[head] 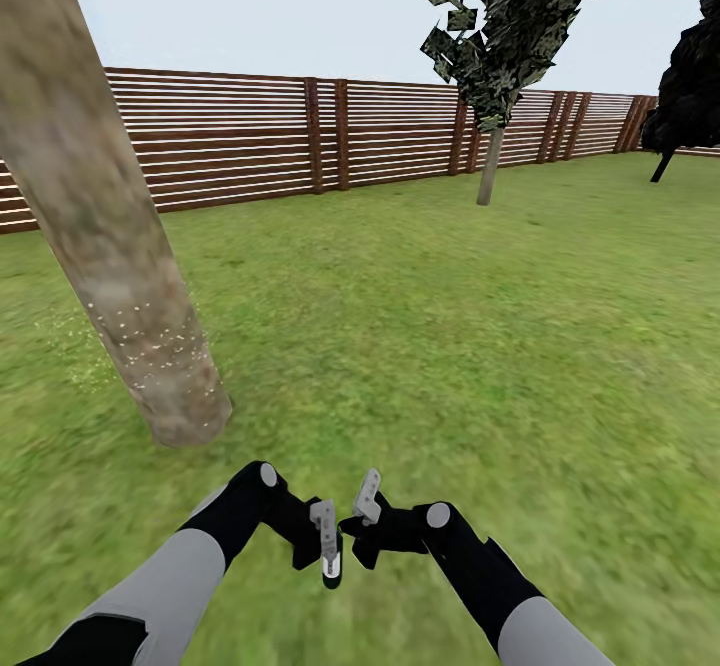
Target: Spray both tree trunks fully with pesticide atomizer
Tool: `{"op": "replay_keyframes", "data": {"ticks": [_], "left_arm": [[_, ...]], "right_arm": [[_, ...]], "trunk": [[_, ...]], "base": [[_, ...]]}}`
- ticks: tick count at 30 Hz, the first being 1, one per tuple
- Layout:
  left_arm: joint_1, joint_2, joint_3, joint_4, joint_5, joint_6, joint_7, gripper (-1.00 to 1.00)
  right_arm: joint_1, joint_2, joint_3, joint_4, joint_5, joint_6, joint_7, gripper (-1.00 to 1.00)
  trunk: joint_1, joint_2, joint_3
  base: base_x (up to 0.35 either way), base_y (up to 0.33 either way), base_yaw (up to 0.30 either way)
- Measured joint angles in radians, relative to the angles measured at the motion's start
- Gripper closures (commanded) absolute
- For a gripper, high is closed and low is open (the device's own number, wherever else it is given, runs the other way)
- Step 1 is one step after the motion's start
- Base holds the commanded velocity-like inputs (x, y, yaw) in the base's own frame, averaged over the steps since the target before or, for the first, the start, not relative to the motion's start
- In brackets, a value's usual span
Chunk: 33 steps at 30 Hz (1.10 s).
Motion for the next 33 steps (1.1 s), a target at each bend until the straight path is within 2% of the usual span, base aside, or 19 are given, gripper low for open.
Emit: {"op": "replay_keyframes", "data": {"ticks": [26, 33], "left_arm": [[-0.015, 0.000, 0.004, 0.001, 0.003, -0.001, 0.000, 1.00], [-0.014, -0.009, 0.004, 0.002, 0.003, -0.001, 0.000, 1.00]], "right_arm": [[0.000, 0.000, -0.001, 0.002, 0.000, 0.000, 0.000, 1.00], [0.000, 0.000, -0.001, 0.002, 0.002, 0.000, 0.000, 1.00]], "trunk": [[0.000, 0.000, 0.000], [0.000, 0.000, 0.000]], "base": [[0.000, 0.000, 0.000], [0.000, 0.000, 0.000]]}}
